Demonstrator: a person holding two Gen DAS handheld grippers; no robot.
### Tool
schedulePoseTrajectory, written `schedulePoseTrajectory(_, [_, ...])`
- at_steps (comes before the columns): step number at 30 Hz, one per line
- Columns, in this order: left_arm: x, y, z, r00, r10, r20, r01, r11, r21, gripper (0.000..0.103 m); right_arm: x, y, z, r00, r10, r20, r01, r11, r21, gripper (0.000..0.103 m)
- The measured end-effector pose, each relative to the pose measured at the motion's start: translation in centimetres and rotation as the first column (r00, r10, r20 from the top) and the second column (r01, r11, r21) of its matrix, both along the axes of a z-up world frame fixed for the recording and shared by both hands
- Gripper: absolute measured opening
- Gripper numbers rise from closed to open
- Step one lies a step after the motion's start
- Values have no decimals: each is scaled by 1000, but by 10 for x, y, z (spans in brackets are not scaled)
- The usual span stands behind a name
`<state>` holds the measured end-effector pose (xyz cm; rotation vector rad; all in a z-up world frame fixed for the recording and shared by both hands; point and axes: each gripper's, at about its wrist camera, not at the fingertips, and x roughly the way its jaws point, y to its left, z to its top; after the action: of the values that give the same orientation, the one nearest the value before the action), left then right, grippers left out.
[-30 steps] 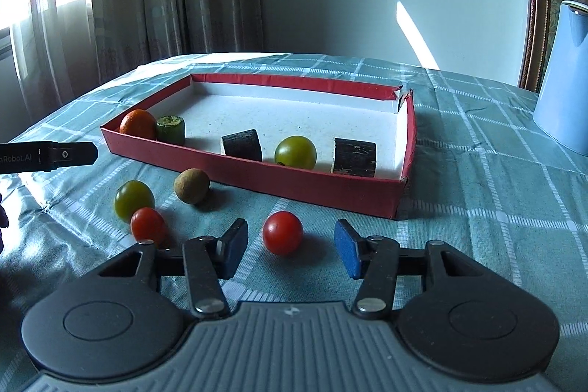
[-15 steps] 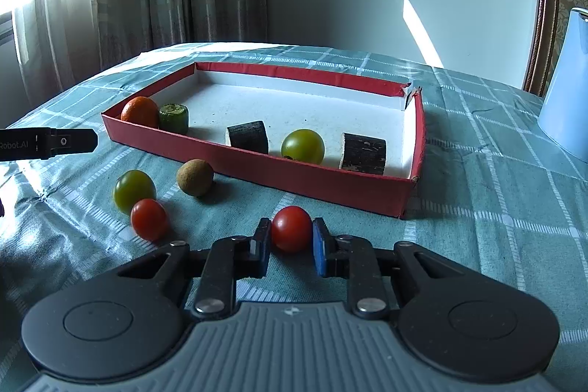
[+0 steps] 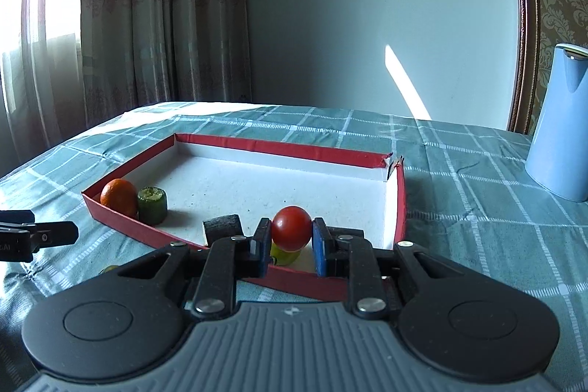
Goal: Organize fruits
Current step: 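Lower the red cherry tomato into the box and open the right gripper, then move the left gripper to the dark green tomato and close on it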
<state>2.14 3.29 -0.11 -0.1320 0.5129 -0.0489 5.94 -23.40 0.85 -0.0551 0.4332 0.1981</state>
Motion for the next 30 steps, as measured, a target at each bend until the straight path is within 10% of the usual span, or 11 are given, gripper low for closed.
schedulePoseTrajectory(10, [2,-1,-1,1000,-6,-5,6,1000,4,103,-9,-51,-9,996,-66,53,52,972,230,23])
schedulePoseTrajectory(30, [-24,-33,5,991,-110,82,98,986,132,103,-26,-90,-17,980,-187,65,152,922,357,24])
